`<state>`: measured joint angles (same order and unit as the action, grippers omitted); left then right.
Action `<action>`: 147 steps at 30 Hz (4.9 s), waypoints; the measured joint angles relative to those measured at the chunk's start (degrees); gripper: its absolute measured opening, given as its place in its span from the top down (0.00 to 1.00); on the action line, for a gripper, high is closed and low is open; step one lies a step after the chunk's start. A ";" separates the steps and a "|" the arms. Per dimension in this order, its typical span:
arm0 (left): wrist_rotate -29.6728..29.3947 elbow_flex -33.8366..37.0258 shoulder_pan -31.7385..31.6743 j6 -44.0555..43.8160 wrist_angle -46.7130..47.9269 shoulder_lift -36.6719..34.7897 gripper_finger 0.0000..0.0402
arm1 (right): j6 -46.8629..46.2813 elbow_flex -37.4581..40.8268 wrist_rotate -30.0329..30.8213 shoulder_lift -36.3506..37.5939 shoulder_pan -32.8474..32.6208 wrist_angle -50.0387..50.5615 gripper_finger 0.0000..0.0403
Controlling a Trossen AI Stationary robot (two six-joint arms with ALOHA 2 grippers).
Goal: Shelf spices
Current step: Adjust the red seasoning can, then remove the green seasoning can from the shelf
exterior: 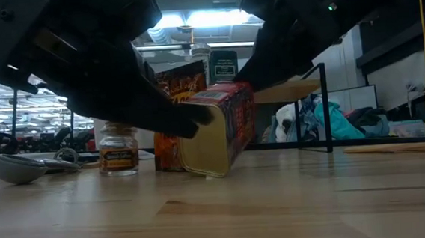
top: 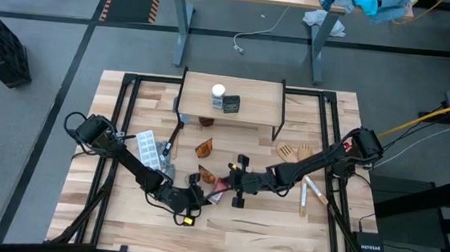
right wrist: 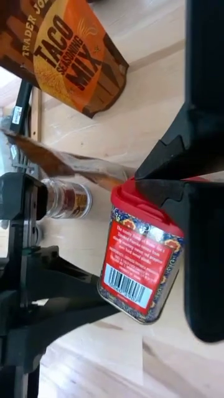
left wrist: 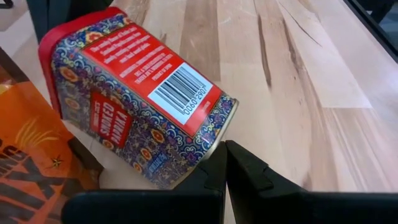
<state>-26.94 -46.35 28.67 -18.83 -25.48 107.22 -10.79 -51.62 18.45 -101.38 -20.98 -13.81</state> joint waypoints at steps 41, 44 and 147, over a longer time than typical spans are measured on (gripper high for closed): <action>-0.94 -0.07 0.76 -1.32 0.31 0.13 0.99 | -1.77 -0.09 -2.21 -0.13 -5.52 -9.10 0.98; -0.28 -0.11 0.98 -1.68 0.38 0.04 0.99 | -2.83 0.04 -1.28 -0.33 -5.21 -8.57 0.98; -15.69 -5.95 4.00 34.23 -1.73 -13.04 0.99 | -2.14 -0.02 6.45 -3.98 -6.94 -8.66 0.98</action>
<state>-42.63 -52.29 32.67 15.39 -27.20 94.18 -12.93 -51.64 24.90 -105.37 -27.93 -22.46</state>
